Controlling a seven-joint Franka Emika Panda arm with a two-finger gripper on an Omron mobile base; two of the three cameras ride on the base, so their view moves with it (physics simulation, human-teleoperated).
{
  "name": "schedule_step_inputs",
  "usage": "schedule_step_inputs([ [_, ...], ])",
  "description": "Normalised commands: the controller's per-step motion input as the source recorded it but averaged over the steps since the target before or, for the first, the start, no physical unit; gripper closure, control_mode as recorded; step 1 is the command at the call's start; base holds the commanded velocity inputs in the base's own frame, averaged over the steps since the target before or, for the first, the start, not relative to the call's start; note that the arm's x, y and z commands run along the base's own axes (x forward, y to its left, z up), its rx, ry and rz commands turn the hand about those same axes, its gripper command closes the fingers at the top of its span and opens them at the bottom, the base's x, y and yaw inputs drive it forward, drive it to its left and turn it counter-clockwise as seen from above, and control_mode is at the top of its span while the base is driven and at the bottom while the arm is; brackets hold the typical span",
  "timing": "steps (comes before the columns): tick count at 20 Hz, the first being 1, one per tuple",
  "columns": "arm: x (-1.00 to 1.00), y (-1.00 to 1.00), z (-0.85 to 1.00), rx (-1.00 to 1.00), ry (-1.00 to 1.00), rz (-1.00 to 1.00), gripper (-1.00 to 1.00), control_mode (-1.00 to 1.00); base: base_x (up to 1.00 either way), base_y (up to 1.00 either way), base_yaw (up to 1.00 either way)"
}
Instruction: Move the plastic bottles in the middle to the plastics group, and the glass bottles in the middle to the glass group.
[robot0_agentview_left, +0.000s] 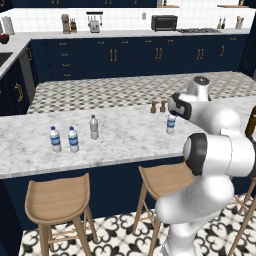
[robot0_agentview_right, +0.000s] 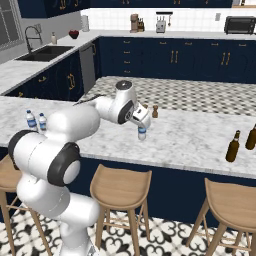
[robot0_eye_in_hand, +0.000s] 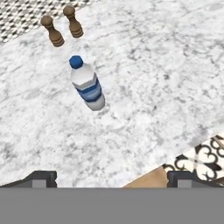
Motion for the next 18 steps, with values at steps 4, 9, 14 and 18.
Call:
schedule_step_inputs([
  [4, 0.29, -0.04, 0.0, 0.01, 0.0, 0.0, -1.0, -1.0, 0.0, 0.0, 0.0],
  [9, 0.33, 0.0, -0.12, 0.0, -0.01, 0.0, -1.0, -1.0, 0.0, 0.0, 0.0],
  [14, 0.06, 0.0, -0.16, 0.0, 0.0, 0.0, -1.0, -1.0, 0.0, 0.0, 0.0],
  [18, 0.22, 0.0, -0.28, 0.02, -0.01, 0.0, -1.0, -1.0, 0.0, 0.0, 0.0],
])
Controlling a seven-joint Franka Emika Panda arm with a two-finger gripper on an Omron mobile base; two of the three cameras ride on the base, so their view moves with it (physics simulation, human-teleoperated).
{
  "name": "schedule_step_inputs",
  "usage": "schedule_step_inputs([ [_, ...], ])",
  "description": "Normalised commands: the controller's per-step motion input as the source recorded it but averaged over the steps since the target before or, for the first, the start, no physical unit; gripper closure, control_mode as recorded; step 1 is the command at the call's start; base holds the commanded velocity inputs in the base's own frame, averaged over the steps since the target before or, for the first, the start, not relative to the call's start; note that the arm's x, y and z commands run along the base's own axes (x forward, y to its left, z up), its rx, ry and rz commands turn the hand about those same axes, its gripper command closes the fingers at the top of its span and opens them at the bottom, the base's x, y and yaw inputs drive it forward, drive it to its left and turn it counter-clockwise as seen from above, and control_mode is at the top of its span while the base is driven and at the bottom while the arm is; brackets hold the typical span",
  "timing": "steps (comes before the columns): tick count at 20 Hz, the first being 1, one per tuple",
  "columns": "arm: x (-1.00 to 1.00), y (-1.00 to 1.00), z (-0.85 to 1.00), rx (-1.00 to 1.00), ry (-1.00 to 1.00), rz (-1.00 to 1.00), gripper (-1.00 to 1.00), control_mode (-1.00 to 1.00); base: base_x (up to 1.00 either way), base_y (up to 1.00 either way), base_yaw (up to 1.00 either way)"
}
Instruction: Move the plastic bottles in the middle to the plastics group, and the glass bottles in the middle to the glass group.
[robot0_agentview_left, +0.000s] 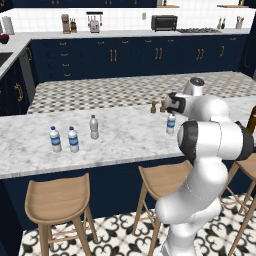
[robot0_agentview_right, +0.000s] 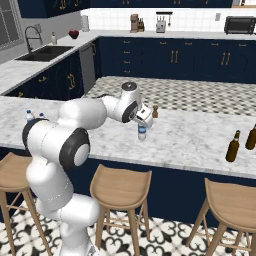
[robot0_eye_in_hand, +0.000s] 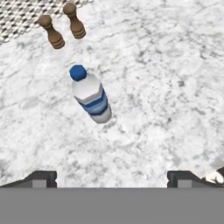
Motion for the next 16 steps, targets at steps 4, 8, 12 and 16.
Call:
schedule_step_inputs([
  [4, 0.31, 0.0, -0.26, 0.02, -0.03, 0.0, -1.0, -1.0, 0.0, 0.0, 0.0],
  [8, 0.38, 0.0, -0.22, 0.0, -0.03, 0.0, -1.0, -1.0, 0.0, 0.0, 0.0],
  [12, 0.55, -0.08, -0.03, 0.0, 0.0, 0.05, -1.0, -1.0, 0.0, 0.0, 0.0],
  [16, 0.56, -0.08, 0.0, 0.0, 0.0, 0.09, -1.0, -1.0, 0.0, 0.0, 0.0],
])
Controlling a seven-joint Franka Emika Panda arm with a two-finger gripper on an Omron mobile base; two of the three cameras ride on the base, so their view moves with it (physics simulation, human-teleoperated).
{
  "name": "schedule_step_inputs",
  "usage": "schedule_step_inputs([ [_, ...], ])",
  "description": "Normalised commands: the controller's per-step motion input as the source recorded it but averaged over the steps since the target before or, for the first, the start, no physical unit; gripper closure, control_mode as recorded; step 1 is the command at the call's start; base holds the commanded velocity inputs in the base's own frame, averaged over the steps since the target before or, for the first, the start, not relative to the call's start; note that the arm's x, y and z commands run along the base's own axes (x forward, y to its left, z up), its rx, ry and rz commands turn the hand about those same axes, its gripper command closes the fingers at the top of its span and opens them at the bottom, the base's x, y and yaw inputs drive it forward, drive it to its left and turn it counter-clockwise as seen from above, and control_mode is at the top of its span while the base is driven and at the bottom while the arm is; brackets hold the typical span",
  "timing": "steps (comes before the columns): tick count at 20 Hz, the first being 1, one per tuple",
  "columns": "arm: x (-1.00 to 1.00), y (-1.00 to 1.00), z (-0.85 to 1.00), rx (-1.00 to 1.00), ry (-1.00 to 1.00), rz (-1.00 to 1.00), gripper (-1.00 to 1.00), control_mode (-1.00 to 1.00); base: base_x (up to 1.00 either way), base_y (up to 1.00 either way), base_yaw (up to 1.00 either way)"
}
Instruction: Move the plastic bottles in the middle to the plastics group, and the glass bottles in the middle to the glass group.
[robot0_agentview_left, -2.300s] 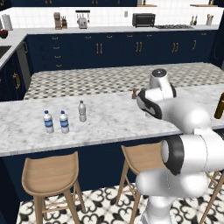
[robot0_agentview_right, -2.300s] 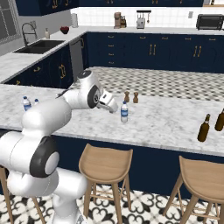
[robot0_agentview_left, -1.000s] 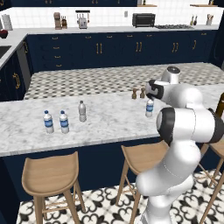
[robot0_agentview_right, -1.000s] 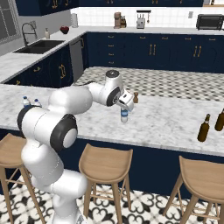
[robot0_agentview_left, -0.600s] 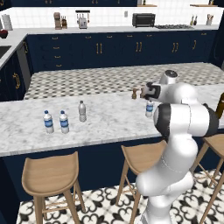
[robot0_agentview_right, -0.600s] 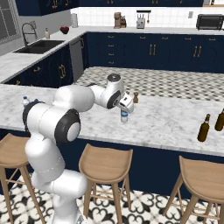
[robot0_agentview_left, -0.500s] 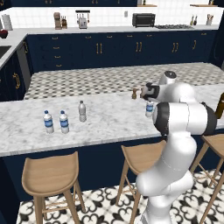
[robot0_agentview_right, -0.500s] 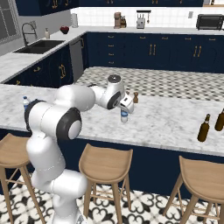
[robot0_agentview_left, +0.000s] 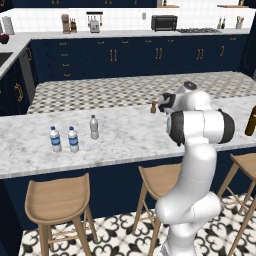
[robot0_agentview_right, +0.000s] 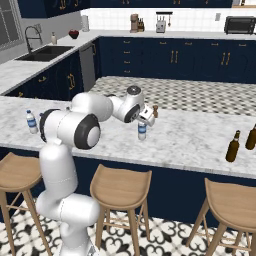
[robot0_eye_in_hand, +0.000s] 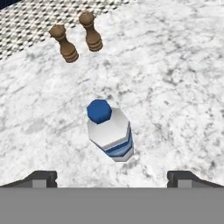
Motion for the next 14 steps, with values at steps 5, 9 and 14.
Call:
schedule_step_inputs([
  [5, 0.06, -0.16, -0.01, 0.0, 0.0, 0.14, -1.0, -1.0, 0.0, 0.0, 0.0],
  [9, -0.14, -0.01, 0.01, 0.0, 0.03, 0.1, -1.0, -1.0, 0.0, 0.0, 0.0],
  [14, 0.0, 0.01, -0.17, 0.0, 0.02, 0.08, -1.0, -1.0, 0.0, 0.0, 0.0],
])
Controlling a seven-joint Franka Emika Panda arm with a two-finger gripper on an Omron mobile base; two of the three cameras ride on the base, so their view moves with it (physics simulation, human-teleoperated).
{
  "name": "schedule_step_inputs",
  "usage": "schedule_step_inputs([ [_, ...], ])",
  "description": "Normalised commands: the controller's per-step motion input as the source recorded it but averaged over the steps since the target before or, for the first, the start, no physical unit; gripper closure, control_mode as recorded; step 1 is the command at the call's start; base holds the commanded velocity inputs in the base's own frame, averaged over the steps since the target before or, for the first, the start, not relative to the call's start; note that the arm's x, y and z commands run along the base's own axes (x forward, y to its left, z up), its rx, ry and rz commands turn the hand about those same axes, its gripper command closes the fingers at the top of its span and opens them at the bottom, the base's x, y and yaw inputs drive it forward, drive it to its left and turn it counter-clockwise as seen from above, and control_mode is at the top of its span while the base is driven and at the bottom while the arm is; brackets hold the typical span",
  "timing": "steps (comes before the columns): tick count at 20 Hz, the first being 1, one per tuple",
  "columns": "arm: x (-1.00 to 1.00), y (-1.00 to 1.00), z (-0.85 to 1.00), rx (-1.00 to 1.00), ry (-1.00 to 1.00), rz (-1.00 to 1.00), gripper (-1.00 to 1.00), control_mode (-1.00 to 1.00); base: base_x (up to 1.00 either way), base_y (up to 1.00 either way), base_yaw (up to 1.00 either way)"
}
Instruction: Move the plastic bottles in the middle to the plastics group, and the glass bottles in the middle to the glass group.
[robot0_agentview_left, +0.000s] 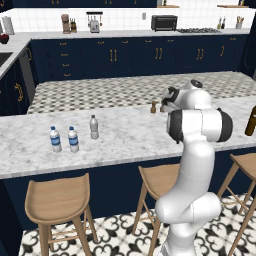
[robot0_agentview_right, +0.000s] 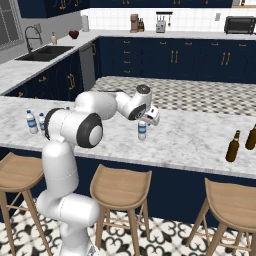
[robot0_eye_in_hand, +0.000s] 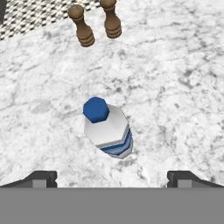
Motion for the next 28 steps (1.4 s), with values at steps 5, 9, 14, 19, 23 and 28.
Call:
schedule_step_inputs([
  [5, 0.01, 0.04, -0.23, -0.01, 0.0, 0.08, -1.0, -1.0, 0.0, 0.0, 0.0],
  [9, 0.05, 0.09, -0.09, -0.1, 0.0, 0.06, -1.0, -1.0, 0.0, 0.0, 0.0],
  [14, 0.25, 0.04, -0.01, -0.09, 0.0, 0.05, -1.0, -1.0, 0.0, 0.0, 0.0],
  [19, 0.1, 0.02, -0.05, -0.01, 0.0, 0.01, -1.0, -1.0, 0.0, 0.0, 0.0],
  [23, 0.01, 0.0, -0.17, 0.0, 0.0, 0.0, -1.0, -1.0, 0.0, 0.0, 0.0],
  [28, 0.18, 0.0, -0.32, 0.0, 0.0, 0.0, -1.0, -1.0, 0.0, 0.0, 0.0],
])
